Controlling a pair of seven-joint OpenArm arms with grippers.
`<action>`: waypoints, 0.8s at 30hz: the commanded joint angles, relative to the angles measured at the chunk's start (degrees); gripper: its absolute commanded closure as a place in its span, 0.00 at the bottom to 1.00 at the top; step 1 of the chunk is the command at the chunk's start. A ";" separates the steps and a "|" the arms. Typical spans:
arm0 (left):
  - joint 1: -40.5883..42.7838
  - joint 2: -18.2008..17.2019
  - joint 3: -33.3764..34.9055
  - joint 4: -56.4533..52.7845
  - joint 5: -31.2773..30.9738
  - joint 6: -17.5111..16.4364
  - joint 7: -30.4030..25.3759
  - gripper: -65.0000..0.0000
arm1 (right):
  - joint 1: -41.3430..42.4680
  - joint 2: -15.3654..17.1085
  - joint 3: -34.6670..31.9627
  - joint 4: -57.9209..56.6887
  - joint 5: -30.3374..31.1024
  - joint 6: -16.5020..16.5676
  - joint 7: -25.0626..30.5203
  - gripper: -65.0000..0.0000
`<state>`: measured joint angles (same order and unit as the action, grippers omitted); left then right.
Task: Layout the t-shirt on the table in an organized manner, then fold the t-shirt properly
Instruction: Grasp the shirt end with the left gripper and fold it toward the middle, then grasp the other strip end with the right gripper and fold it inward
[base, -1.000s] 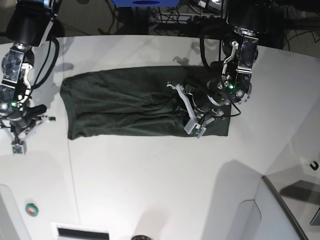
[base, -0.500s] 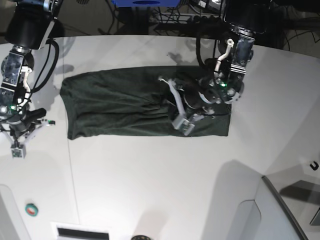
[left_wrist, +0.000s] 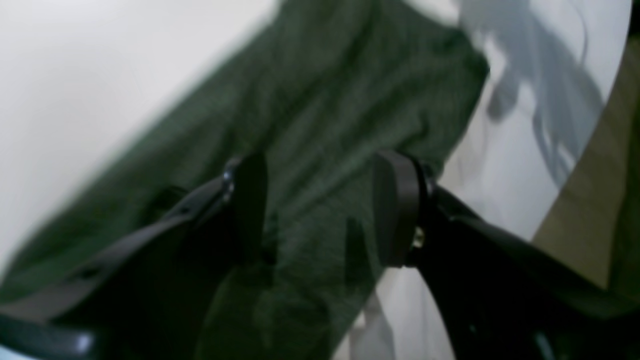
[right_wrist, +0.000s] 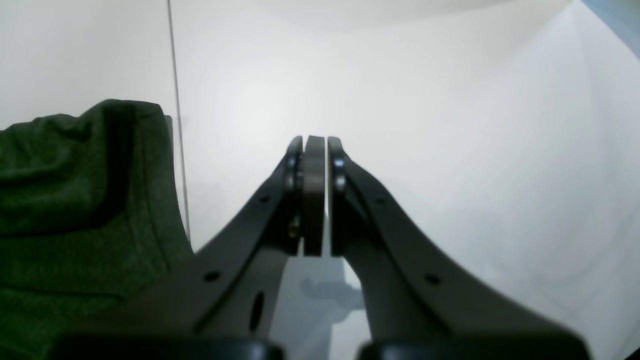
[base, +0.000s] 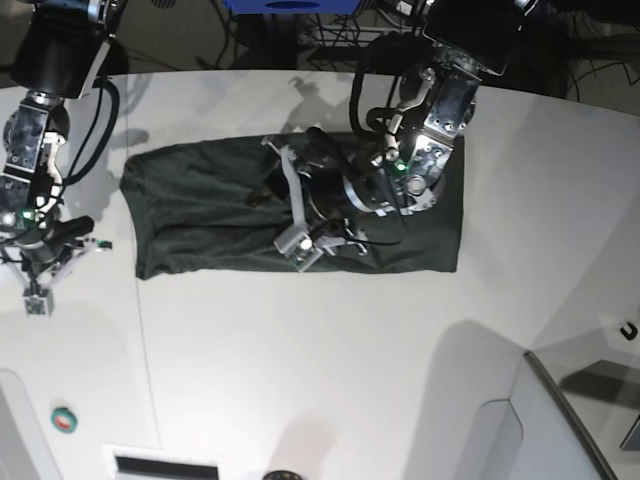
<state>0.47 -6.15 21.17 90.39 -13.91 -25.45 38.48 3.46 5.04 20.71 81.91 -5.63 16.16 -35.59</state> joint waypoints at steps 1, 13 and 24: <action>0.45 -1.54 -1.26 2.49 -0.46 0.18 -0.55 0.51 | 0.89 0.46 -1.32 1.12 0.31 0.50 1.09 0.98; 12.15 -10.07 -40.11 -0.32 -0.46 -0.17 1.65 1.00 | -6.15 -2.80 -30.78 13.52 0.22 0.41 1.09 0.91; 15.31 -13.14 -46.88 -4.28 -0.37 -0.17 1.56 1.00 | -6.32 -3.68 -49.94 13.61 0.13 0.23 1.09 0.42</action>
<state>16.19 -18.35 -25.41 85.06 -13.74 -25.52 40.99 -3.79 1.72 -29.30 94.59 -5.67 16.75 -35.77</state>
